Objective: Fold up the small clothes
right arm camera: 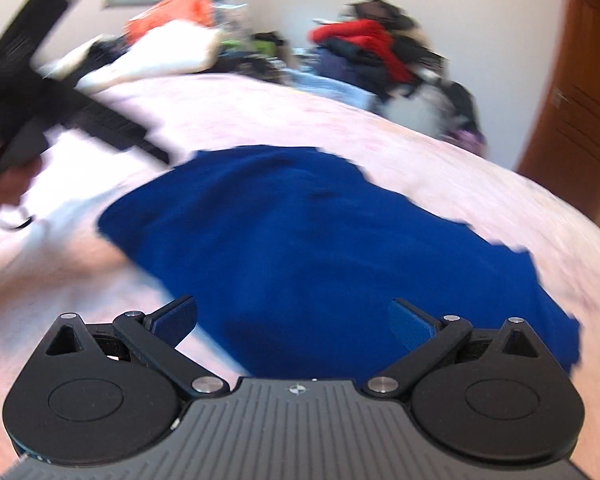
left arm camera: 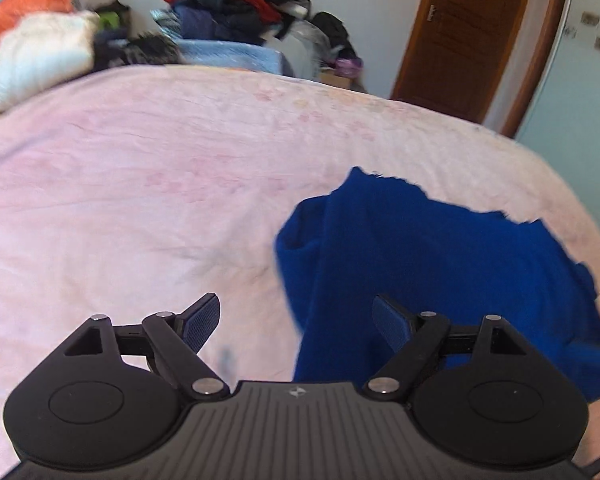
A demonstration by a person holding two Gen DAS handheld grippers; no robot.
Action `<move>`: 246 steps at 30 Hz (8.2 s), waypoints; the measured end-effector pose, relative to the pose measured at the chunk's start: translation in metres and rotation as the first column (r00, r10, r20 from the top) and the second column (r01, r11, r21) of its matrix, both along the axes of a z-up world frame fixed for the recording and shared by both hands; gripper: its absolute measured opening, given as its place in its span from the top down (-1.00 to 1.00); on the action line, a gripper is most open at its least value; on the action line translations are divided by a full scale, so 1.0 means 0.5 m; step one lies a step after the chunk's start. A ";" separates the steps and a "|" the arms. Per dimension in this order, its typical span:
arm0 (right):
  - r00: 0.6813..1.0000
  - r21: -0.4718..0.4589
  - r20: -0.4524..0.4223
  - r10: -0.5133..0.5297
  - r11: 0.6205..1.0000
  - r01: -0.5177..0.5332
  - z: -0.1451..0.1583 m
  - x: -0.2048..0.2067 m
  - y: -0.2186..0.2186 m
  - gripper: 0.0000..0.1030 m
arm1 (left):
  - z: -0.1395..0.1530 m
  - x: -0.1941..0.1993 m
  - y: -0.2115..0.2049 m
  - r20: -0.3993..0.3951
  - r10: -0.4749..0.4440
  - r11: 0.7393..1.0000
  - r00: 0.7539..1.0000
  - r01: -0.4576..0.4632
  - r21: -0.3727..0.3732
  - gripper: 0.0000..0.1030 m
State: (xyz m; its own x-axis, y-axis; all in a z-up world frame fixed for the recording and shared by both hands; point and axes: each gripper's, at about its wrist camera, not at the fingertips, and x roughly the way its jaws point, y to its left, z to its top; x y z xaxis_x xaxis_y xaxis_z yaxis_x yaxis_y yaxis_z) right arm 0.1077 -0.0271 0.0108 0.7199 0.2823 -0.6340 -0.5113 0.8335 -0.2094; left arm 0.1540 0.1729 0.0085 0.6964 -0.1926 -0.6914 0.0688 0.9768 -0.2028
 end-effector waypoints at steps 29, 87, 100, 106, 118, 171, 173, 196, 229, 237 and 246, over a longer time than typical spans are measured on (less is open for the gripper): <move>0.943 -0.377 0.302 0.142 0.926 -0.018 -0.084 0.018 0.265 -0.68 | -0.105 0.311 0.033 -0.139 -0.234 0.854 0.962 0.135 -0.502 -0.62; 0.920 0.667 -0.197 -0.339 0.642 0.379 -0.053 -0.074 -0.471 0.87 | -0.004 0.188 -0.625 -0.045 -0.370 0.921 0.928 0.360 -0.148 0.79; 0.900 0.649 -0.262 -0.348 0.626 0.432 -0.095 -0.094 -0.501 0.40 | -0.016 0.177 -0.678 -0.042 -0.427 0.896 0.903 0.416 -0.156 -0.20; 0.923 0.649 -0.243 -0.299 0.657 0.383 -0.093 -0.092 -0.497 -0.19 | 0.031 0.156 -0.670 0.060 -0.438 0.887 0.897 0.442 -0.132 -0.49; 0.952 0.721 -0.252 -0.172 0.623 0.303 -0.068 -0.080 -0.521 -0.61 | 0.037 0.023 -0.455 0.181 -0.419 0.907 0.890 0.400 0.135 -0.58; 0.924 0.421 -0.267 -0.274 0.829 0.367 -0.021 0.292 -0.530 0.73 | -0.058 -0.118 -0.502 0.223 -0.511 0.852 0.830 0.455 0.258 -0.82; 0.933 0.390 -0.204 -0.297 0.849 0.356 -0.005 0.281 -0.520 0.77 | -0.058 -0.116 -0.504 0.227 -0.508 0.853 0.831 0.450 0.263 -0.82; 0.951 0.311 -0.240 -0.197 0.912 0.267 0.006 0.116 -0.502 -0.13 | -0.094 -0.141 -0.524 0.170 -0.595 0.796 0.785 0.548 0.255 -0.82; 0.879 0.456 -0.318 -0.355 0.756 0.470 -0.040 0.038 -0.550 -0.72 | -0.028 -0.105 -0.416 0.255 -0.460 0.887 0.850 0.425 0.182 -0.97; 0.891 0.647 -0.401 -0.213 0.623 0.440 -0.074 0.168 -0.606 -0.84 | -0.083 0.145 -0.338 0.042 -0.365 0.880 0.930 0.360 -0.309 -0.98; 0.881 0.669 -0.437 -0.181 0.589 0.453 -0.099 0.304 -0.600 0.29 | -0.154 0.245 -0.363 -0.074 -0.300 0.835 0.951 0.224 -0.502 -0.04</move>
State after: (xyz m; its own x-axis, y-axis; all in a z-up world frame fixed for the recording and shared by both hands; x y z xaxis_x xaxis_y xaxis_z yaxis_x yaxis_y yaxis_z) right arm 0.2598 -0.3268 -0.0389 0.6761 0.5352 -0.5064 -0.1016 0.7485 0.6554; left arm 0.2765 -0.0086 -0.0687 0.4723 -0.6881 -0.5509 0.2412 0.7020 -0.6701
